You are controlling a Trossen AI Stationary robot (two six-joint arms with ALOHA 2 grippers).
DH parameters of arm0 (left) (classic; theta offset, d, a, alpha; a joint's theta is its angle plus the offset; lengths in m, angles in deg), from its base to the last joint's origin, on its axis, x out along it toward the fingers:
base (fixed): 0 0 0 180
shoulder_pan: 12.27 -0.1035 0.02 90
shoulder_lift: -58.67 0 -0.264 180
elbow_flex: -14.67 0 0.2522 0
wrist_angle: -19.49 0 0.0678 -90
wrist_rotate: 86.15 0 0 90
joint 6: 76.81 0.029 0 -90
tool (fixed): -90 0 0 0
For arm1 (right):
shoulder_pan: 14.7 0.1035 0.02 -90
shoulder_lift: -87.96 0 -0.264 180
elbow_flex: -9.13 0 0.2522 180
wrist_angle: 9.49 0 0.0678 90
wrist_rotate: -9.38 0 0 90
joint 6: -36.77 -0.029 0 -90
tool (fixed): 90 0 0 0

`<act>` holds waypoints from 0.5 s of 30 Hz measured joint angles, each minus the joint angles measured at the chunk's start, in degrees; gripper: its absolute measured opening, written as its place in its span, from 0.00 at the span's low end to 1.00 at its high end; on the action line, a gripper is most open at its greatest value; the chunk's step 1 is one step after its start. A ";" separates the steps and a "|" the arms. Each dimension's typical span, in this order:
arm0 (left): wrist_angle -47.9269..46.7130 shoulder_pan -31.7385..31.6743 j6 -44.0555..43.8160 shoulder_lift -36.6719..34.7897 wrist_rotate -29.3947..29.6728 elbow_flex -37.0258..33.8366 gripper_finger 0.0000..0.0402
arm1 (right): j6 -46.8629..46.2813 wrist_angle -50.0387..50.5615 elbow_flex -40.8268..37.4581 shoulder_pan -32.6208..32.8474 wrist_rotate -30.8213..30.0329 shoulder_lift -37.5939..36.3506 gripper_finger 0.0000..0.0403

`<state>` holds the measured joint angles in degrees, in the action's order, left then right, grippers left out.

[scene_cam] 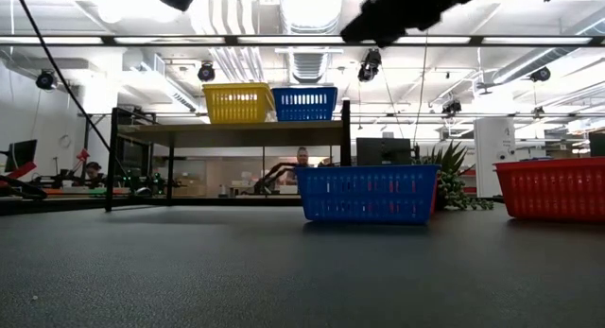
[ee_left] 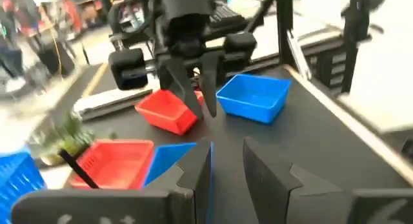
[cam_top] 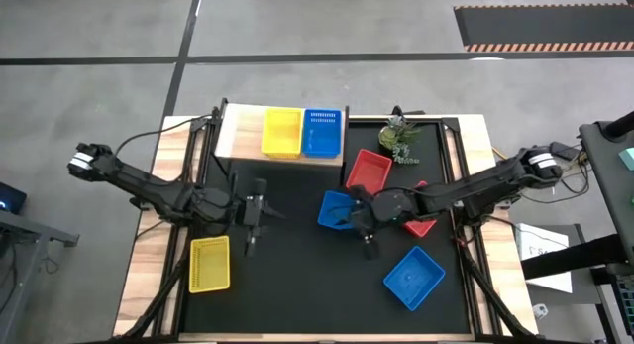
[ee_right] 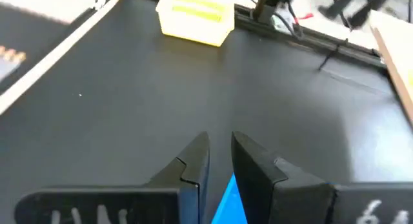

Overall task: Stack baskets on shelf by color
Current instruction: Stack the top blue bin on top of the blue bins on the shelf

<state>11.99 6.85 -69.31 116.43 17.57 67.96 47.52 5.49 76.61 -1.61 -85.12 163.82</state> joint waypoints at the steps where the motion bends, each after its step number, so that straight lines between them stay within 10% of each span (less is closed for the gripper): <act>1: 0.57 0.10 -2.91 -0.01 0.05 -0.46 0.19 | 1.88 1.13 1.47 0.00 -0.01 0.79 0.14; 15: -0.93 8.60 -54.65 9.80 0.00 -5.01 0.19 | 14.91 17.56 15.50 -2.80 2.17 8.79 0.14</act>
<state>11.06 15.45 -123.96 126.23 17.57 62.96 62.43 23.04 92.11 -4.41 -82.95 172.61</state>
